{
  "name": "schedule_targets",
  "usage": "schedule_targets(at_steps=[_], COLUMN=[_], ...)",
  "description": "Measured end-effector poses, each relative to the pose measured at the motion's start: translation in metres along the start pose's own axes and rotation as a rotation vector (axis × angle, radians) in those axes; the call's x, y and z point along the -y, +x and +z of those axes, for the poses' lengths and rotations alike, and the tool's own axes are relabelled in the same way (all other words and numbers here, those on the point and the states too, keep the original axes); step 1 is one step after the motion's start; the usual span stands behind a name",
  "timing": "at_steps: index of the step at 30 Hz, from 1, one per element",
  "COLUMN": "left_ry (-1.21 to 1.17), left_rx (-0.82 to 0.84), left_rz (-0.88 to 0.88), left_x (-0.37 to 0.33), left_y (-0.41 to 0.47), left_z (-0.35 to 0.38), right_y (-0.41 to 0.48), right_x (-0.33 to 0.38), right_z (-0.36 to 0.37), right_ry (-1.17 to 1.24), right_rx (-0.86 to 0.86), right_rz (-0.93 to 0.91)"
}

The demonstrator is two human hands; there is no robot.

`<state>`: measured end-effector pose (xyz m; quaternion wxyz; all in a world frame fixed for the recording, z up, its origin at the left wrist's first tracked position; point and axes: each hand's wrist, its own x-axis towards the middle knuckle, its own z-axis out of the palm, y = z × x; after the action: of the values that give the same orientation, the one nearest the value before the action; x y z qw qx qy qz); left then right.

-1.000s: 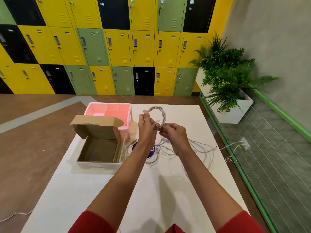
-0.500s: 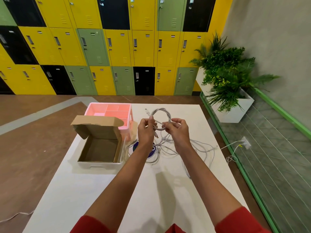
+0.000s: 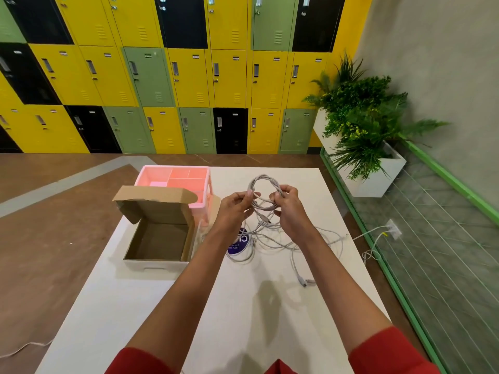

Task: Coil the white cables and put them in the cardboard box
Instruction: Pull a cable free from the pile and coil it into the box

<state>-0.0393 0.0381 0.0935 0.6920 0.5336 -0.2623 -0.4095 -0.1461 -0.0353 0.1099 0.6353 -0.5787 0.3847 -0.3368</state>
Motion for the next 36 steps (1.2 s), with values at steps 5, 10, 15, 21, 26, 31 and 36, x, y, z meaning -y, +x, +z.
schedule_targets(at_steps=[5, 10, 15, 21, 26, 31, 36], left_ry=[-0.009, 0.014, 0.089, 0.173, 0.115, 0.093, 0.102], left_rx=[0.102, 0.136, -0.016, -0.131, -0.084, -0.041, -0.014], left_rz=[-0.052, -0.038, 0.083, 0.149, 0.117, 0.075, 0.092], left_x=[-0.006, -0.008, -0.003, 0.002, -0.001, 0.000, -0.001], left_y=[-0.001, -0.001, 0.001, 0.002, 0.005, 0.004, 0.006], left_z=[-0.001, 0.000, 0.004, 0.014, 0.010, 0.009, 0.004], right_y=[0.002, -0.004, -0.004, 0.003, -0.002, -0.003, -0.001], right_x=[0.001, -0.001, 0.000, 0.003, 0.010, 0.004, 0.005], right_z=[-0.004, -0.005, -0.005, 0.000, 0.000, 0.003, 0.001], right_ry=[0.045, -0.053, -0.188, -0.231, -0.001, 0.063, 0.130], right_rx=[-0.007, 0.040, 0.001, -0.148, -0.024, -0.032, 0.127], right_rz=[0.051, 0.087, 0.146, 0.209, 0.134, 0.039, 0.098])
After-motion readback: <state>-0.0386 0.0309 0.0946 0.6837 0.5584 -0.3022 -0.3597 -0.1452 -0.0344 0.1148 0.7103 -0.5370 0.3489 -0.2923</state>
